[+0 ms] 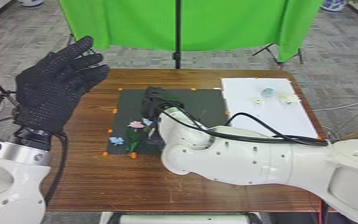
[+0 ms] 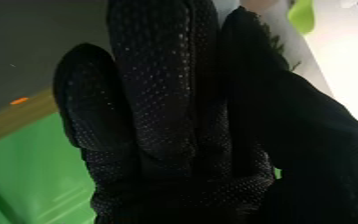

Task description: Arrange flowers

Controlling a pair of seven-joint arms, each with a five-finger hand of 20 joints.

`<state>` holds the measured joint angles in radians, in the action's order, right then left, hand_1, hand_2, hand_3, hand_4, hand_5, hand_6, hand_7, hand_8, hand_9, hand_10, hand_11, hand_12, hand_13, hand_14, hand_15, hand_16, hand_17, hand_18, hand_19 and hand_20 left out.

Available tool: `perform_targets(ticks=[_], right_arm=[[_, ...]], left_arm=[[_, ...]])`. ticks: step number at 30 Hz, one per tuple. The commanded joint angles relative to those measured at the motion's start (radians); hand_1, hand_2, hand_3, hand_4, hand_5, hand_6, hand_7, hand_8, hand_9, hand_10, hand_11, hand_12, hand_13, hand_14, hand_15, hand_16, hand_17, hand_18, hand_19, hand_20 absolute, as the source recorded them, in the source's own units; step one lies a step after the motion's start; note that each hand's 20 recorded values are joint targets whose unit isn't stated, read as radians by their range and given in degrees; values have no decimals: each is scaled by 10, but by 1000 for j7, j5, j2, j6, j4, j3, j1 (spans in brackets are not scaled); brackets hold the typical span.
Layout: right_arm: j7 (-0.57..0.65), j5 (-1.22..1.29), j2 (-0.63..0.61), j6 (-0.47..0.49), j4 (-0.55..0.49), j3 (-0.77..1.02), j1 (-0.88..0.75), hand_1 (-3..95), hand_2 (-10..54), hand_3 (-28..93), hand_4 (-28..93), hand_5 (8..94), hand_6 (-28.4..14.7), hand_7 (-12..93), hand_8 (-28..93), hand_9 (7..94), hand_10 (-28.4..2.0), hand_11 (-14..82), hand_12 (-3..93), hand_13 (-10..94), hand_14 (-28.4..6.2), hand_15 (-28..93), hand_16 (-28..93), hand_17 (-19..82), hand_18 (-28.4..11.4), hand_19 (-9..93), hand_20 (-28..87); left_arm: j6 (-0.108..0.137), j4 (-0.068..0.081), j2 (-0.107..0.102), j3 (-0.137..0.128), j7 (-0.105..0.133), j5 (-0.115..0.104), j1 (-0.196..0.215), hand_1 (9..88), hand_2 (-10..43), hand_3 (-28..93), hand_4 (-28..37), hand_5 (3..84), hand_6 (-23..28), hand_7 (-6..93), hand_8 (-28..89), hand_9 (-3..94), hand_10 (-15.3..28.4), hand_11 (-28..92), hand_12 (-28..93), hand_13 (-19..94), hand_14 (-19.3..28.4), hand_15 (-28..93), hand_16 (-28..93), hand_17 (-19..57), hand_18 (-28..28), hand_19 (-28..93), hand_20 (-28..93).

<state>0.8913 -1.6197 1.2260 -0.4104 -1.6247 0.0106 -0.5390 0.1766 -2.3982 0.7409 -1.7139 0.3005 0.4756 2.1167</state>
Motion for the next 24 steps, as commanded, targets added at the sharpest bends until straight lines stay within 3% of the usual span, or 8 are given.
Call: perform_targets(ticks=[1, 11, 12, 13, 15, 18, 21, 24], right_arm=[[-8, 8, 9, -2, 17, -36, 15, 572, -95, 689, -283, 833, 44, 202, 20, 937, -44, 73, 242, 937, -3, 391, 224, 601, -84, 932, -70], [-22, 13, 5, -23, 23, -58, 33, 556, -95, 694, -283, 807, 48, 176, -12, 937, -44, 59, 250, 922, -8, 405, 230, 570, -102, 932, -3], [-23, 14, 3, -21, 23, -61, 35, 554, -95, 694, -283, 800, 46, 171, -14, 937, -45, 61, 253, 921, -9, 407, 230, 566, -106, 932, 3], [-23, 13, 2, -23, 24, -60, 35, 550, -95, 694, -283, 790, 45, 166, -16, 937, -47, 65, 255, 915, -10, 416, 232, 561, -109, 932, 21], [-12, 4, 1, -21, 26, -61, 36, 546, -95, 691, -283, 782, 43, 162, -20, 937, -52, 78, 257, 913, -12, 420, 231, 558, -113, 932, 31], [-17, 2, -6, -21, 23, -59, 37, 539, -95, 692, -283, 761, 40, 157, -25, 936, -63, 99, 256, 911, -12, 430, 225, 551, -122, 932, 62], [-17, -16, -12, -16, 18, -66, 45, 517, -95, 711, -283, 733, 37, 160, -32, 935, -69, 124, 246, 906, -11, 465, 214, 546, -132, 932, 114], [-15, -24, -16, 7, 16, -50, 37, 505, -95, 720, -283, 719, 36, 160, -37, 934, -73, 143, 241, 908, -8, 483, 206, 544, -138, 932, 153]], left_arm=[[-16, 11, 10, 9, -8, -5, 6, 224, 78, 776, -224, 390, 119, 135, -86, 308, 217, 312, 112, 242, 284, 553, -109, -66, 284, 725, -112], [-20, 19, 10, 23, -15, -6, -11, 223, 79, 775, -223, 389, 119, 134, -86, 307, 217, 313, 112, 242, 284, 553, -109, -66, 284, 726, -114], [-33, 20, 31, 20, -36, 8, -15, 223, 79, 775, -223, 389, 119, 134, -86, 307, 217, 314, 112, 241, 284, 554, -109, -66, 284, 726, -114], [-34, 19, 35, 20, -39, 10, -15, 223, 79, 775, -223, 389, 119, 134, -86, 308, 218, 313, 111, 242, 284, 553, -110, -66, 284, 726, -114], [-27, 19, 22, 20, -27, 1, -12, 223, 78, 780, -221, 389, 119, 134, -85, 309, 219, 314, 112, 247, 284, 557, -109, -66, 284, 726, -115], [-24, 17, 36, 17, -37, 6, -9, 223, 79, 783, -218, 390, 119, 134, -85, 310, 219, 313, 111, 248, 284, 559, -110, -65, 284, 727, -115], [-15, 13, 32, 11, -28, 0, 8, 223, 79, 783, -217, 390, 119, 135, -85, 311, 219, 313, 111, 247, 284, 560, -111, -66, 284, 726, -116], [-10, 11, 40, 8, -38, 0, 16, 224, 80, 782, -217, 390, 119, 135, -86, 311, 220, 313, 111, 246, 284, 561, -112, -66, 284, 726, -116]])
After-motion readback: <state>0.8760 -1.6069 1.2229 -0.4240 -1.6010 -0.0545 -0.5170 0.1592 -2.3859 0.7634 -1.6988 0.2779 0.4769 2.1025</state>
